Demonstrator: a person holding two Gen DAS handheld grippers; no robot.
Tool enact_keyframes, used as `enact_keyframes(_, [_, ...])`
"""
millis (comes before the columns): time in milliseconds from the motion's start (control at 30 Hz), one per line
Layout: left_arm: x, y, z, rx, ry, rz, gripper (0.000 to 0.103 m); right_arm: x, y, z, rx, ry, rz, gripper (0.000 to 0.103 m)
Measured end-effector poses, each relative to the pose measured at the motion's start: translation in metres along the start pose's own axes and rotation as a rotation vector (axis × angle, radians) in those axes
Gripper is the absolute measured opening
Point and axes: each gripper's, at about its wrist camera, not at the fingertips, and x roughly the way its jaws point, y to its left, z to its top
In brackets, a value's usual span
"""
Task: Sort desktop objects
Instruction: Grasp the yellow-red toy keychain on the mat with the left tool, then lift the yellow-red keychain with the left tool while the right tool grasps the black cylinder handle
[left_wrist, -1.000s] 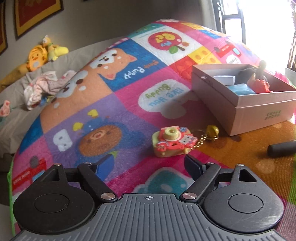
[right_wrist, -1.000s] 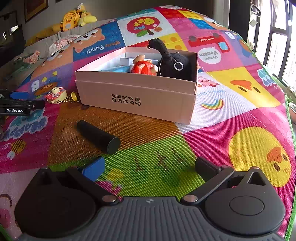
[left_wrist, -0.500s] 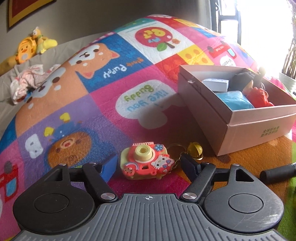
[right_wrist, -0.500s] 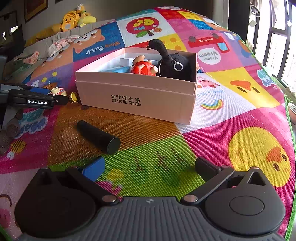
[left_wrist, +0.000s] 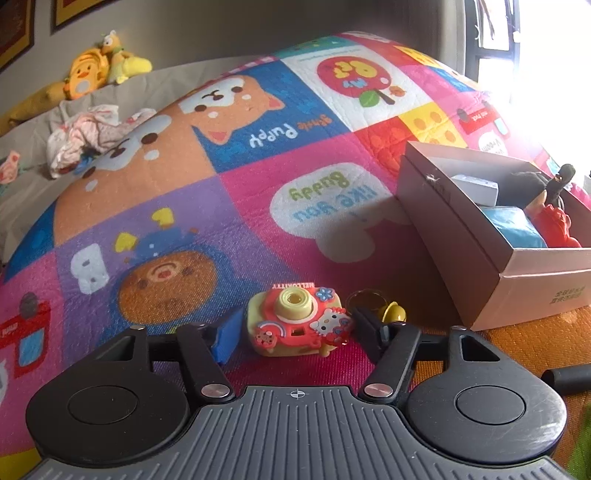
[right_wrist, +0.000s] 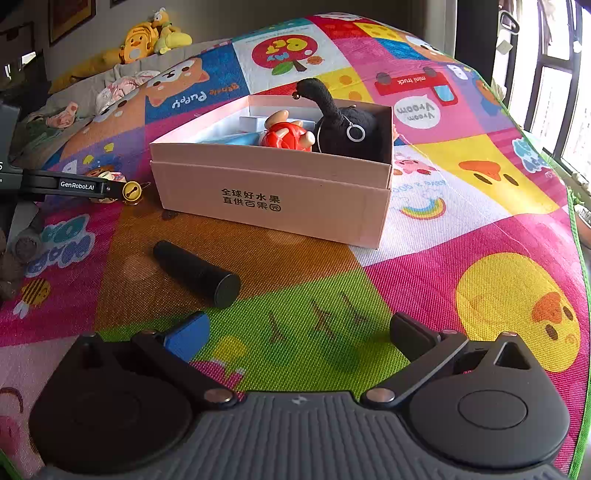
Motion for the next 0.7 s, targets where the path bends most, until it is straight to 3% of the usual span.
enact_keyframes(167, [-0.025, -0.001, -0.001, 0.006, -0.060, -0.008, 0.067, -0.001, 0.000, 0.000, -0.001, -0.001, -0.006, 0.103])
enact_keyframes(400, [-0.098, -0.018, -0.014, 0.077, -0.145, -0.183, 0.067, 0.000, 0.013, 0.007, -0.048, -0.006, -0.020, 0.103])
enact_keyframes(533, [-0.105, -0.029, -0.031, 0.079, -0.094, -0.263, 0.067, 0.009, 0.013, 0.016, -0.046, -0.010, -0.092, 0.103])
enact_keyframes(633, [-0.093, -0.037, -0.047, 0.090, -0.042, -0.252, 0.067, 0.010, 0.008, 0.020, -0.042, -0.037, -0.213, 0.103])
enact_keyframes(700, [-0.085, -0.035, -0.055, 0.075, -0.008, -0.245, 0.067, 0.005, 0.005, 0.020, -0.027, -0.051, -0.205, 0.103])
